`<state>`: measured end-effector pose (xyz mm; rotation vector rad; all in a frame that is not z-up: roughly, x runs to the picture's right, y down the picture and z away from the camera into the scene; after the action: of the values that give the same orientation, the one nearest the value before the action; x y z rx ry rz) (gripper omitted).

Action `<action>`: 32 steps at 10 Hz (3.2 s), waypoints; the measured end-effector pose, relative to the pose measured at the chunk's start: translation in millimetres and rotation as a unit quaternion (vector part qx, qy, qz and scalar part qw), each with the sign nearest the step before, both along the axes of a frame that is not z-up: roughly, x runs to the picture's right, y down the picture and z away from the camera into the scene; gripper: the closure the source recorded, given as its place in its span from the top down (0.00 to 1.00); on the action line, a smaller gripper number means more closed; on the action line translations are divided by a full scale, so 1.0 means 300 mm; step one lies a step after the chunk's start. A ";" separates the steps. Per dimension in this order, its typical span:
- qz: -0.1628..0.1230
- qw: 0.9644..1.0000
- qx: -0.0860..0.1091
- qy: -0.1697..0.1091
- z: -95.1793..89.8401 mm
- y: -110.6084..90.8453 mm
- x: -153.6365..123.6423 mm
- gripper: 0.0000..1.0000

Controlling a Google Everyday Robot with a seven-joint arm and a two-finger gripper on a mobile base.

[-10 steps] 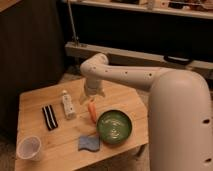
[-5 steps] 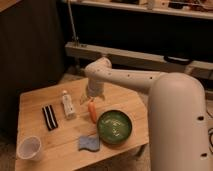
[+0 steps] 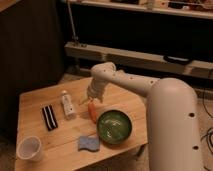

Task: Place the pepper in the ceramic cup

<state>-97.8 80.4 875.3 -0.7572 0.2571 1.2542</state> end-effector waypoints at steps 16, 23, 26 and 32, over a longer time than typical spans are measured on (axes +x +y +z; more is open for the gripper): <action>-0.040 0.999 -0.023 0.017 0.062 0.090 -0.037 0.00; 0.025 0.964 0.162 -0.210 -0.422 -0.160 -0.033 0.00; -0.019 0.905 0.236 -0.353 -0.655 -0.142 -0.267 0.00; -0.088 0.764 0.278 -0.576 -1.020 -0.033 -0.736 0.00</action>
<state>-318.7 70.7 569.3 -0.8154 -1.0018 0.4438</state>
